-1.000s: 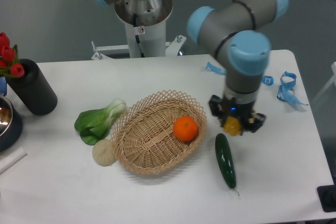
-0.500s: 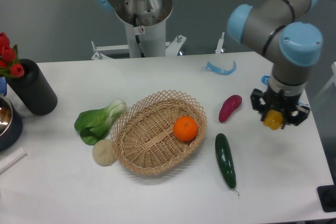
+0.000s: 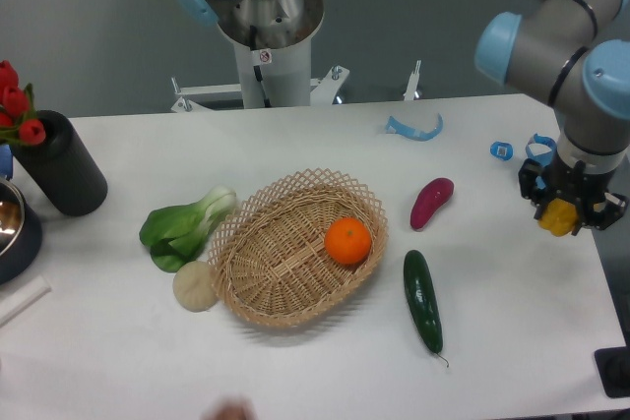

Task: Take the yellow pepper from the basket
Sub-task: 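Carry the held yellow pepper away from the basket and raise it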

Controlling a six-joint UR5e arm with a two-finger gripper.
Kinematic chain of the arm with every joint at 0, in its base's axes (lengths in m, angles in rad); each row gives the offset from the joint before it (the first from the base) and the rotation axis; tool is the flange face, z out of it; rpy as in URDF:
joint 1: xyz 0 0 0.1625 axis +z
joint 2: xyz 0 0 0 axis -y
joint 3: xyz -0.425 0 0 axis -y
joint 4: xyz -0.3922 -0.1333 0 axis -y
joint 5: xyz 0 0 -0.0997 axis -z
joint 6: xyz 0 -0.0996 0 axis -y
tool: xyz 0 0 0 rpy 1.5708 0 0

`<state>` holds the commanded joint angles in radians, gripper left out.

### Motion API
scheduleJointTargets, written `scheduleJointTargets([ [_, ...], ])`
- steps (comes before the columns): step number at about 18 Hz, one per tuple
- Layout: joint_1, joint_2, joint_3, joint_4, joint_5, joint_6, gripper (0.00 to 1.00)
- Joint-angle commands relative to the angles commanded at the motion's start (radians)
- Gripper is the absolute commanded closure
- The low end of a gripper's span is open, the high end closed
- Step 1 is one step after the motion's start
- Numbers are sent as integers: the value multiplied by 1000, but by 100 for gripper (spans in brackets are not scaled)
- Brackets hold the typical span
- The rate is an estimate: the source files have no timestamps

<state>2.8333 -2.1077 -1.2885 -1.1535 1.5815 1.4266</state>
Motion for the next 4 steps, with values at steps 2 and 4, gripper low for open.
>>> scheduleJointTargets([
  [2,-3,3,-5,-2,0,0,56],
  [4,-8,6,-21,-3,0,0,56],
])
